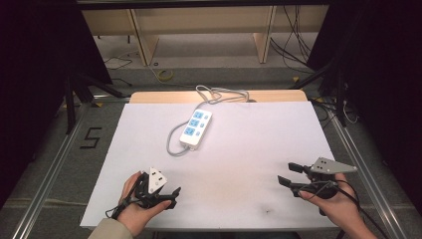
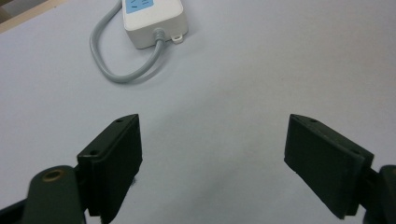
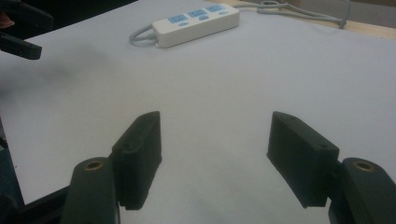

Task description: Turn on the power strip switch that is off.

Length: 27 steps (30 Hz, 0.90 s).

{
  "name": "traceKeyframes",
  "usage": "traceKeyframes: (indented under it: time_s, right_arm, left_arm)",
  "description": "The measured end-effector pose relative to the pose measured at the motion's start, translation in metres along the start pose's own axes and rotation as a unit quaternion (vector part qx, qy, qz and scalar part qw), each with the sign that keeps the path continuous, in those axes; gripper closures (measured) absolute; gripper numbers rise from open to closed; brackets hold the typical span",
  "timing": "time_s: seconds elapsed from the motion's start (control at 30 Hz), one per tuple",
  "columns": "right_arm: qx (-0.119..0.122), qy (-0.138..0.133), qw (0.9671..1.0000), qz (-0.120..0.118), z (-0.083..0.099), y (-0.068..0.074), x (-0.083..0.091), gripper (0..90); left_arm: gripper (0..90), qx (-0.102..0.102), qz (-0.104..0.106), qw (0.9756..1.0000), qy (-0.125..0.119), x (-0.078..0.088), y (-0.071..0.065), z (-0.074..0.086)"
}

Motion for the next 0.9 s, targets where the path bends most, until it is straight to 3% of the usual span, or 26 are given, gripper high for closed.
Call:
traceKeyframes:
  time_s: [0.13,0.2,0.27,0.37,0.43,0.47,0.53,0.9]
  right_arm:
    - [0.0,0.002,1.0,0.001,0.0,0.001,0.0,35.4]
    - [0.001,0.002,1.0,0.001,0.0,0.001,0.0,35.4]
    - [0.002,0.003,1.0,0.001,0.0,0.001,0.0,35.4]
    - [0.002,0.004,1.0,0.001,0.0,0.001,-0.001,35.4]
    - [0.002,0.003,1.0,0.0,0.0,0.001,-0.001,35.4]
    - [0.002,0.003,1.0,0.001,0.0,0.001,-0.001,35.4]
    - [0.002,0.004,1.0,0.001,0.0,0.001,-0.001,35.4]
    - [0.004,0.004,1.0,-0.004,-0.001,0.003,-0.004,35.4]
  left_arm:
    - [21.2,-0.004,-0.004,1.0,0.0,0.0,0.0,0.0]
    - [26.4,0.001,-0.007,1.0,0.001,0.0,0.001,-0.001]
    - [36.2,0.01,-0.018,0.9998,0.007,0.0,0.003,-0.002]
    - [58.8,0.023,-0.055,0.9982,0.011,0.002,0.01,-0.007]
    - [73.6,0.026,-0.059,0.9978,0.013,0.002,0.012,-0.009]
    - [79.4,0.044,-0.056,0.9975,0.003,0.003,0.015,-0.011]
    - [88.6,0.043,-0.062,0.9971,0.001,0.003,0.017,-0.014]
    - [89.7,0.045,-0.05,0.9978,-0.001,-0.005,0.019,-0.023]
Point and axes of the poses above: each handheld gripper's, and its own axes: x roughly backward along the jaws, z roughly out of its underside, y roughly to its left, the point moved 1 cm from there along -x, roughly forward along the jaws, and after that the axes turned 5 degrees about -z, right-handed, at the moved point
